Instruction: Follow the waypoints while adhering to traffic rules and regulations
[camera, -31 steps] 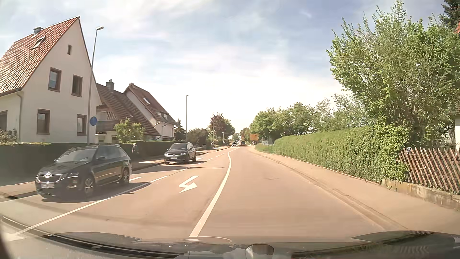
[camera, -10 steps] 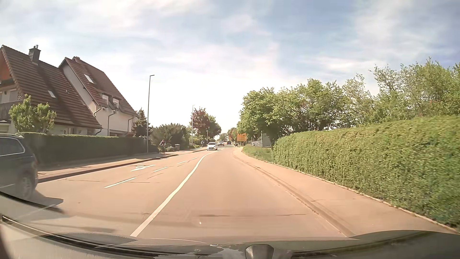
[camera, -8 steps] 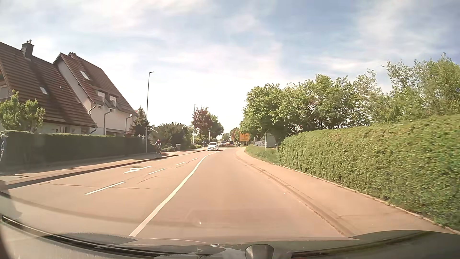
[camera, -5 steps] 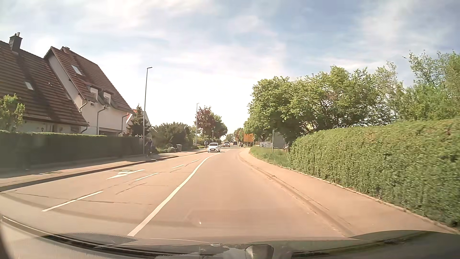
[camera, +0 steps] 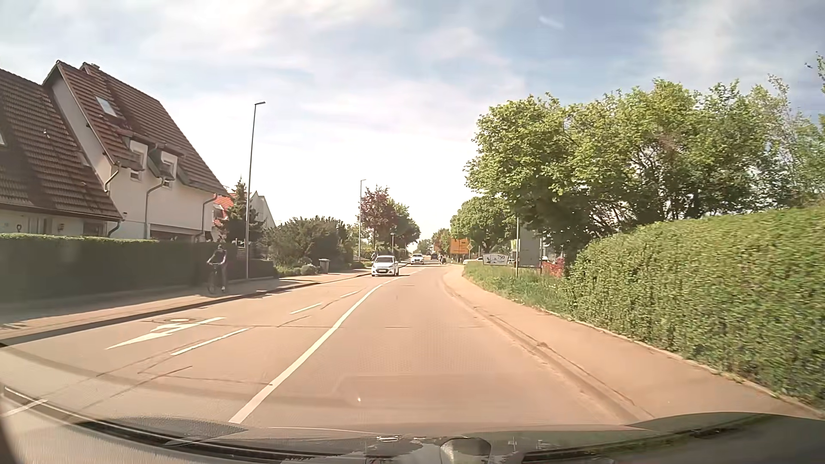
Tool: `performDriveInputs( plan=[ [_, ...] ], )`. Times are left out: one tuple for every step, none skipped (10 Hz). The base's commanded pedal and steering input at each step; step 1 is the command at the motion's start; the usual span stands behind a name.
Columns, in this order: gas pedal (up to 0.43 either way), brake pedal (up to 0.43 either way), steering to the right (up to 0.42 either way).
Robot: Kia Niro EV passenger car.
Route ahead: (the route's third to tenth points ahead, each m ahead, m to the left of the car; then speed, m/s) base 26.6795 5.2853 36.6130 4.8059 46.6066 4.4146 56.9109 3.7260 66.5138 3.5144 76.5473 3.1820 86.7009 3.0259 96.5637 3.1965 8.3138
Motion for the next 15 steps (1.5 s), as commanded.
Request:
performDriveInputs(
  plan=[
    [0.15, 0.0, -0.024],
    [0.15, 0.0, -0.023],
    [0.15, 0.0, -0.021],
    [0.15, 0.0, -0.017],
    [0.15, 0.0, -0.012],
    [0.15, 0.0, -0.01],
    [0.15, 0.0, -0.01],
    [0.15, 0.0, -0.009],
    [0.15, 0.0, -0.008],
    [0.15, 0.0, -0.007],
    [0.15, 0.0, -0.005],
    [0.15, 0.0, -0.001],
    [0.15, 0.0, 0.002],
    [0.15, 0.0, 0.006],
    [0.138, 0.0, 0.008]
  ],
)
